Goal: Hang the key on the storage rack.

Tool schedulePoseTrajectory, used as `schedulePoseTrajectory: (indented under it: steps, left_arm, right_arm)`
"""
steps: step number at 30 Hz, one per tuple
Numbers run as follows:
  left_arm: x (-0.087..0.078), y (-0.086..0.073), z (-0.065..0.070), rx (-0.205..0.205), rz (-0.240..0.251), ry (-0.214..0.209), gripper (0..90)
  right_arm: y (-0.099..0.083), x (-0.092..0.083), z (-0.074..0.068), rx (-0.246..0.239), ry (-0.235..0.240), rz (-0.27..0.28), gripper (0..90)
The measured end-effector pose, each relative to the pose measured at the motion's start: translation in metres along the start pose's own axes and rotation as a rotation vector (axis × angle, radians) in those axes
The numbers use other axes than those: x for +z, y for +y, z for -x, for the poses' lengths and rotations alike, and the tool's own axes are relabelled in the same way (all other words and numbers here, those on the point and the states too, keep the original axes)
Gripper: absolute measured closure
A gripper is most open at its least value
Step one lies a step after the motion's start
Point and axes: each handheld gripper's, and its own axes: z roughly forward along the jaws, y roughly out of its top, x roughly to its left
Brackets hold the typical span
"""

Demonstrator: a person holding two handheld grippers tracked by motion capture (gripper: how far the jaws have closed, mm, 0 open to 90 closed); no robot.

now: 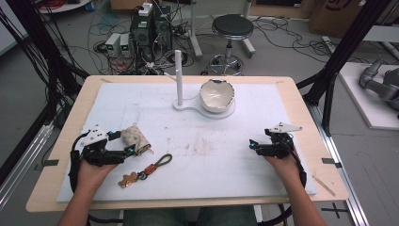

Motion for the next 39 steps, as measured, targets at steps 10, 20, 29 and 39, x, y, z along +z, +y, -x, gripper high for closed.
schedulePoseTrajectory:
  steps: [10,20,29,39]
  left_arm:
    - [-0.003,-0.001,0.005,0.014,-0.005,-0.009,17.8]
    - [0.001,-0.001,0.012,0.029,-0.014,-0.052,17.8]
    - [0.010,0.000,0.032,0.064,-0.061,-0.129,17.8]
    - [0.029,-0.002,0.060,0.180,-0.193,-0.203,17.7]
  right_arm:
    - [0.001,0.004,-0.002,-0.005,0.007,-0.006,18.2]
    - [0.004,0.004,-0.007,-0.023,0.002,-0.015,18.2]
    - [0.005,0.007,-0.007,-0.028,0.010,-0.021,18.2]
    - [0.005,0.009,-0.009,-0.043,0.015,-0.029,18.2]
